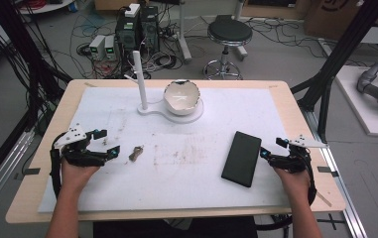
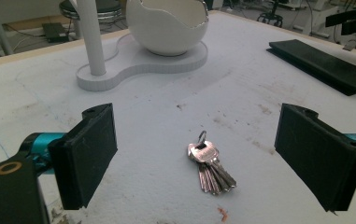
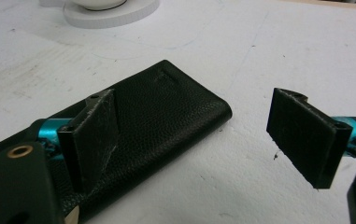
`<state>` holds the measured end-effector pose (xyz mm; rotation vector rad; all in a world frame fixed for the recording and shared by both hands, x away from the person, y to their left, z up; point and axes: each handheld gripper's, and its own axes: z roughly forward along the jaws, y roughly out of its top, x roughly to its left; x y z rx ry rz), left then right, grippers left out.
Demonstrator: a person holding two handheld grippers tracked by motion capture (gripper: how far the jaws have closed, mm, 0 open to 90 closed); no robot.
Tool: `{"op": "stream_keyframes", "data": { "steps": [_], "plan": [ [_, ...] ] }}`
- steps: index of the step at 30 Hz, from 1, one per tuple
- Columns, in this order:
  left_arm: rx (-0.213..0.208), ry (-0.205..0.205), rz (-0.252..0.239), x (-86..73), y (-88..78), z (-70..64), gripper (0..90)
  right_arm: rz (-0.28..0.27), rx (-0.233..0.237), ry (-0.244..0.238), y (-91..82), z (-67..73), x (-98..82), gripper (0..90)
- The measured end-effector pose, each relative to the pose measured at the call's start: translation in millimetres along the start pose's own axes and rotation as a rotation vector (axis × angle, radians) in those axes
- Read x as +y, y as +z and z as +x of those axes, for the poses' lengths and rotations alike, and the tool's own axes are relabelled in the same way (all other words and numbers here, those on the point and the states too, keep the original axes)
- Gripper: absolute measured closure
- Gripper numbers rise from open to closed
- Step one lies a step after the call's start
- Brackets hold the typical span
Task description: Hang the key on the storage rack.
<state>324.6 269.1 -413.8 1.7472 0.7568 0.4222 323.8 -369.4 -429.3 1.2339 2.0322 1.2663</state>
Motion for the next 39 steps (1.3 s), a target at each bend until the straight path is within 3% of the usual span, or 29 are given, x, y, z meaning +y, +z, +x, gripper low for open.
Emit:
{"op": "stream_keyframes", "data": {
  "steps": [8,19,25,30,39],
  "plan": [
    [0.014,-0.019,-0.013,2.8,6.0,-0.8,13.0,0.007,0.008,0.008,1.4,-0.6,-1.0,17.8],
    [-0.009,-0.029,0.061,1.7,26.3,-7.7,20.0,0.006,-0.003,0.002,-4.3,3.0,-2.1,17.8],
    [0.031,-0.039,0.106,4.2,48.1,-12.3,29.3,0.017,-0.005,-0.003,-4.1,3.2,-3.5,17.8],
    [0.009,-0.006,0.167,0.7,67.6,-17.5,39.9,0.013,-0.003,0.007,-5.9,2.2,-4.7,17.8],
    [0.024,0.037,0.240,-3.7,84.2,-20.9,54.5,0.015,-0.001,-0.003,-5.9,4.5,-4.7,17.8]
  ]
}}
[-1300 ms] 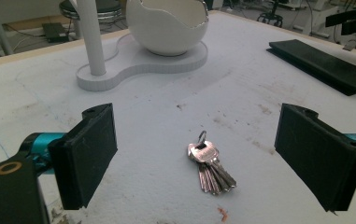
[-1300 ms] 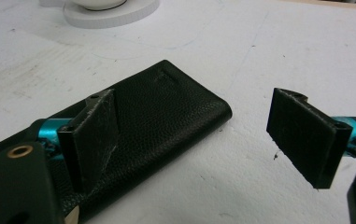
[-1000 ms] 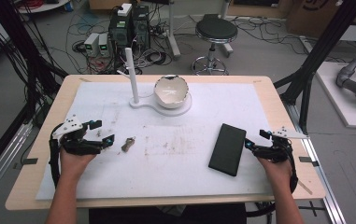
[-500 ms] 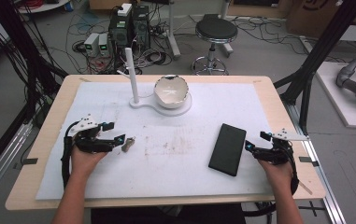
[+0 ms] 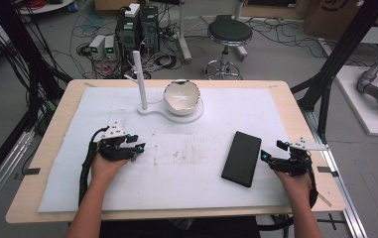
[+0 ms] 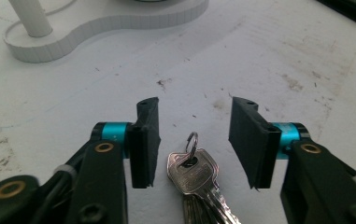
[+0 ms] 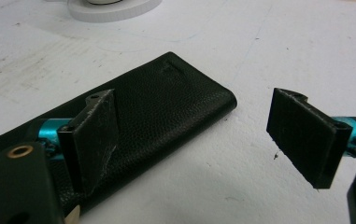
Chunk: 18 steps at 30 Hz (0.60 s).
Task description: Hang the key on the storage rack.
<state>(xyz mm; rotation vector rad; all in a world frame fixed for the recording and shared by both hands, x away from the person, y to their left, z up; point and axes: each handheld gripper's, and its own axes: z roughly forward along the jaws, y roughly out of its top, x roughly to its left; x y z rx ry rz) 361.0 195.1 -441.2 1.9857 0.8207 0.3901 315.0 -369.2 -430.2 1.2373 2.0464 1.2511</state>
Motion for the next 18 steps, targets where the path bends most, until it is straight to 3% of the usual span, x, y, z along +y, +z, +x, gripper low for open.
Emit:
{"op": "stream_keyframes", "data": {
  "steps": [7,13,18],
  "plan": [
    [0.008,0.015,0.036,-1.4,5.2,0.1,67.2,-0.001,-0.003,0.005,-1.2,-1.3,-1.3,17.8],
    [0.017,0.038,0.043,-0.8,4.0,0.9,87.3,0.006,-0.005,0.005,-1.0,-1.0,-2.3,17.8],
    [0.008,0.032,0.037,0.0,3.0,1.5,87.7,0.005,-0.004,0.003,-1.6,-0.7,-2.5,17.8]
  ]
}}
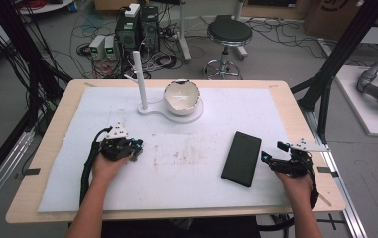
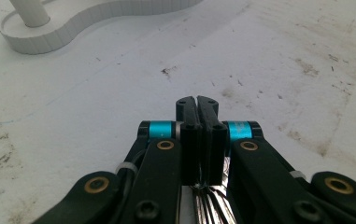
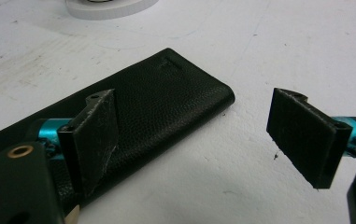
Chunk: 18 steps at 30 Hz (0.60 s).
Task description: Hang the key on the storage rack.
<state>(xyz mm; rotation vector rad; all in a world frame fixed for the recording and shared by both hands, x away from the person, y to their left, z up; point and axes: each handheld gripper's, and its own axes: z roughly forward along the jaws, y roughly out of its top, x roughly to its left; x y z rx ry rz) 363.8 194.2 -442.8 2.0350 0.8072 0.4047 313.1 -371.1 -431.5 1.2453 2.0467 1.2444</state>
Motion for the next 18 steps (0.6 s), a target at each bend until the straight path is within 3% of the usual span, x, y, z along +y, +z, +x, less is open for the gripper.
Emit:
{"op": "stream_keyframes", "data": {
  "steps": [8,18],
  "plan": [
    [-0.044,0.021,-0.064,19.0,-17.9,-7.6,88.0,-0.006,-0.002,0.004,-0.9,-0.6,-0.1,17.8],
    [-0.039,0.014,-0.125,50.8,-39.5,-8.4,88.0,-0.018,0.003,0.019,-2.3,-2.3,0.3,17.8]
  ]
}}
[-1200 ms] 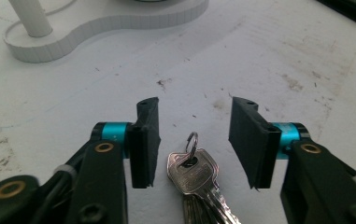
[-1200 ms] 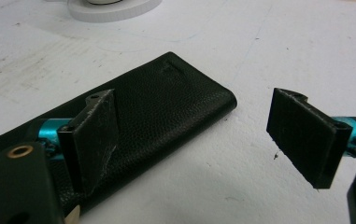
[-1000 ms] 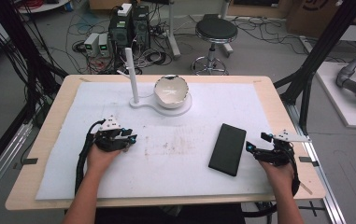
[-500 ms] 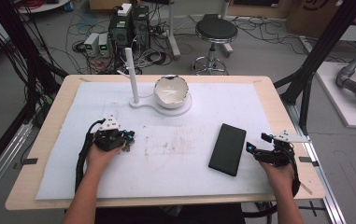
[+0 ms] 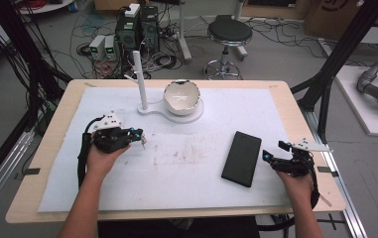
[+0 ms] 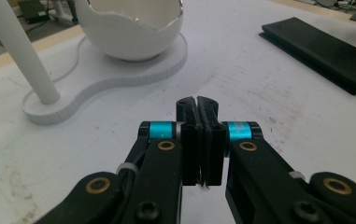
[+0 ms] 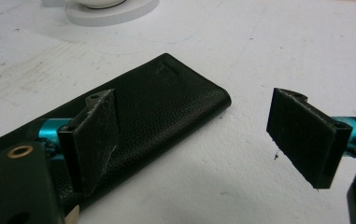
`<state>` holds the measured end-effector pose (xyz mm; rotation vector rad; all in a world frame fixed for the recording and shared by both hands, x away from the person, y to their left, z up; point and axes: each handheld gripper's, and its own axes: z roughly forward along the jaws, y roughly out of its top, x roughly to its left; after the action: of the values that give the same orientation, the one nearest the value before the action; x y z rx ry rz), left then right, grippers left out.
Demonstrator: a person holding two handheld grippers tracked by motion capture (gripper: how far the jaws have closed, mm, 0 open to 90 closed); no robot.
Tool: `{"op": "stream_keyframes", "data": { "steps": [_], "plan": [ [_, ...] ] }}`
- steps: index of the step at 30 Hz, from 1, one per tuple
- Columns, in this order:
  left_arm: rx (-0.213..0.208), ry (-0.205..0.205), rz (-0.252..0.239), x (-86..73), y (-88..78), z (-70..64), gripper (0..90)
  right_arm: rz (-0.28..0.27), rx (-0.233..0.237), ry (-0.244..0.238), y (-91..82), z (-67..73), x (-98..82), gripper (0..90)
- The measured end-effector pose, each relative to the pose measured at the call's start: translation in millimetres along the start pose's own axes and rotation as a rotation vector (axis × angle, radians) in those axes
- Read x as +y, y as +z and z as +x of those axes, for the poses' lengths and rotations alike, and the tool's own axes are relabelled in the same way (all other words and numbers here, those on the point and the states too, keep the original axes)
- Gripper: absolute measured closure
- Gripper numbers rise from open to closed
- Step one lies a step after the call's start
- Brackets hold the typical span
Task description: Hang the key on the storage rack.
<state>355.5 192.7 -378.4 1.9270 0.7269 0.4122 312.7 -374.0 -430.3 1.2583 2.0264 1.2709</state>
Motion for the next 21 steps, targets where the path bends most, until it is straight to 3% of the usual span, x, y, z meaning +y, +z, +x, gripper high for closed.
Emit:
{"op": "stream_keyframes", "data": {
  "steps": [13,17,21],
  "plan": [
    [0.042,0.038,-0.068,71.9,-22.1,19.1,88.1,-0.004,0.002,0.012,-0.8,-1.0,-0.4,17.8],
    [0.048,0.024,-0.103,92.0,-24.4,28.4,88.0,-0.004,0.001,0.013,-0.1,-1.1,-0.5,17.8],
    [0.061,0.028,-0.098,110.8,-22.2,39.2,88.0,-0.005,0.001,0.011,-0.1,-1.2,-1.1,17.8]
  ]
}}
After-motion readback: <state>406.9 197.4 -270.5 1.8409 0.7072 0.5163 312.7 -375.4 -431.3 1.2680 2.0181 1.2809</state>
